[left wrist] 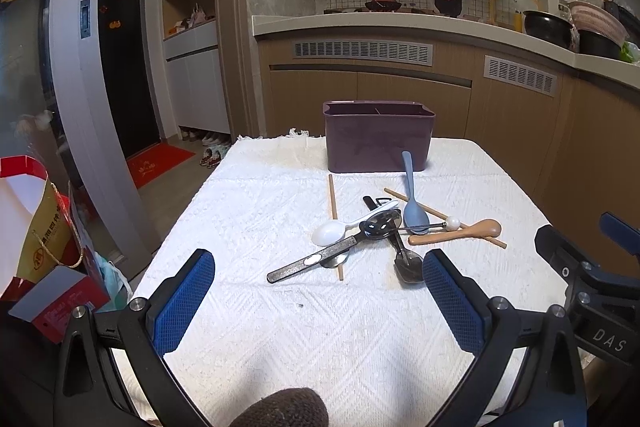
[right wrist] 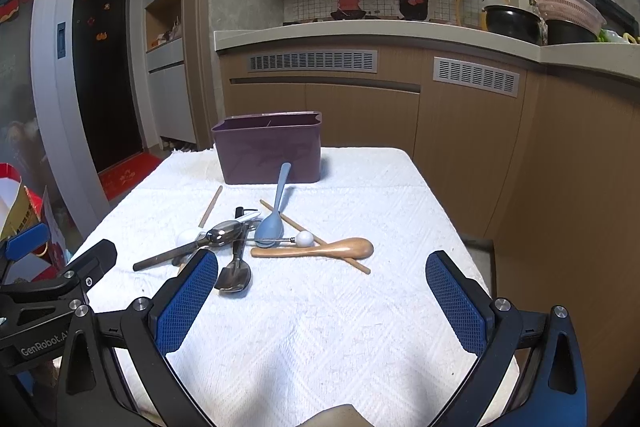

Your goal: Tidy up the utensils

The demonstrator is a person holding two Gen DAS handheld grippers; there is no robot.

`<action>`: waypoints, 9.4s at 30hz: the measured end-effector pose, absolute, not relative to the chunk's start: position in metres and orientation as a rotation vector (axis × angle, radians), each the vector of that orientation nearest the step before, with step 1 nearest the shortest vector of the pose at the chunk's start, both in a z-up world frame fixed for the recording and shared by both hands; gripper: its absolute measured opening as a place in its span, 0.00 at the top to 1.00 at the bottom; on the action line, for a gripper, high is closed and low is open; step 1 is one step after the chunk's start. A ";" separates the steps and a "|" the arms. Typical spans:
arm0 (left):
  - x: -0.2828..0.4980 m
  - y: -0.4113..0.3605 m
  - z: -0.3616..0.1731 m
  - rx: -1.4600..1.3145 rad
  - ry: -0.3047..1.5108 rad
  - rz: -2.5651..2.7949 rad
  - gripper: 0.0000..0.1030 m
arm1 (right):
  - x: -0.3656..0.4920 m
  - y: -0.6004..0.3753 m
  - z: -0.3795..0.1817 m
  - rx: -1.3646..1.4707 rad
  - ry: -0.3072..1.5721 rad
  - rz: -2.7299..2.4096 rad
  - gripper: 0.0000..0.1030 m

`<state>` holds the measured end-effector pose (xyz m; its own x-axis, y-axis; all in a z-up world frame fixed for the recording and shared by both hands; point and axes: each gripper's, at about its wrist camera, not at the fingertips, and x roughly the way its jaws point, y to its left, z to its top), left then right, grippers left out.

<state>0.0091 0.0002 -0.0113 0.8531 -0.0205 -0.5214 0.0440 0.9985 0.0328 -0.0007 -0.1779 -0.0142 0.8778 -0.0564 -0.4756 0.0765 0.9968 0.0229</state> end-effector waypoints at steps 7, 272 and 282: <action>0.008 -0.001 -0.013 0.046 0.548 -0.037 0.00 | 0.001 -0.178 -0.016 0.045 0.501 -0.069 0.00; 0.250 0.015 -0.012 0.052 0.763 -0.479 0.29 | 0.245 -0.185 -0.020 -0.111 0.792 0.245 0.67; 0.209 0.000 -0.048 0.397 0.894 -0.686 0.37 | 0.173 -0.182 -0.053 -0.096 0.879 0.273 0.61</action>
